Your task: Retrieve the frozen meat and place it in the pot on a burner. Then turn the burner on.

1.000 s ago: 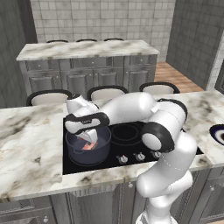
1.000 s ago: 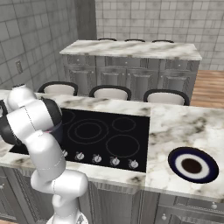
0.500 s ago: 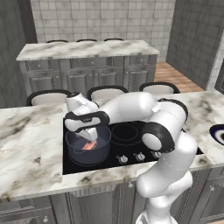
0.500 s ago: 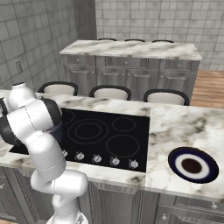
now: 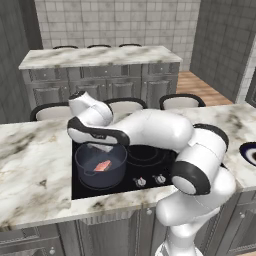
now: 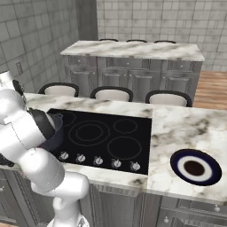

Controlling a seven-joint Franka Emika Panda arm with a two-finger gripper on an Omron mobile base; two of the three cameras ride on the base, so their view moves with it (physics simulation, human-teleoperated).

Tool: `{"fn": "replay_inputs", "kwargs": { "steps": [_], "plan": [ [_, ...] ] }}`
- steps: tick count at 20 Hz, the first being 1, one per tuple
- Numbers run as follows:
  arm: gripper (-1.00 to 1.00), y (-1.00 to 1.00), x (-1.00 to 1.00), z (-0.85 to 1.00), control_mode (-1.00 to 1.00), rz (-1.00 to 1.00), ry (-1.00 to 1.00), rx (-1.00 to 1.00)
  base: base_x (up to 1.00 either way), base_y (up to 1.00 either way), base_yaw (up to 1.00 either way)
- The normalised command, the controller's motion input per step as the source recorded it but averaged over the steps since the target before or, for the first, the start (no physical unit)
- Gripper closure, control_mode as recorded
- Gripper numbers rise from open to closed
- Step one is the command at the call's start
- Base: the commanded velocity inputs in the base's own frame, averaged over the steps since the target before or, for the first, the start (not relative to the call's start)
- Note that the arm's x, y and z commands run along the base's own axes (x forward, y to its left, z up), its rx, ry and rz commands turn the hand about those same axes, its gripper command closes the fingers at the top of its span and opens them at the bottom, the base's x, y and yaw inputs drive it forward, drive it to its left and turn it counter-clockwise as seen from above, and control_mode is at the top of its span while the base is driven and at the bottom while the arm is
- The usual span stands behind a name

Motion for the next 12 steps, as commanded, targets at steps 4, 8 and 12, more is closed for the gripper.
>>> {"fn": "replay_inputs", "kwargs": {
  "steps": [4, 8, 12],
  "plan": [
    [-1.00, -0.77, -0.66, 0.01, -1.00, 0.11, -0.26, 0.00, 0.00, 0.00, 0.00],
    [-1.00, -0.73, -0.66, 0.42, -1.00, 0.11, -0.17, 0.01, 0.00, 0.00, 0.00],
    [-1.00, -0.70, -0.38, 0.79, -1.00, 0.10, 0.00, 0.04, 0.00, 0.00, 0.00]
  ]
}}
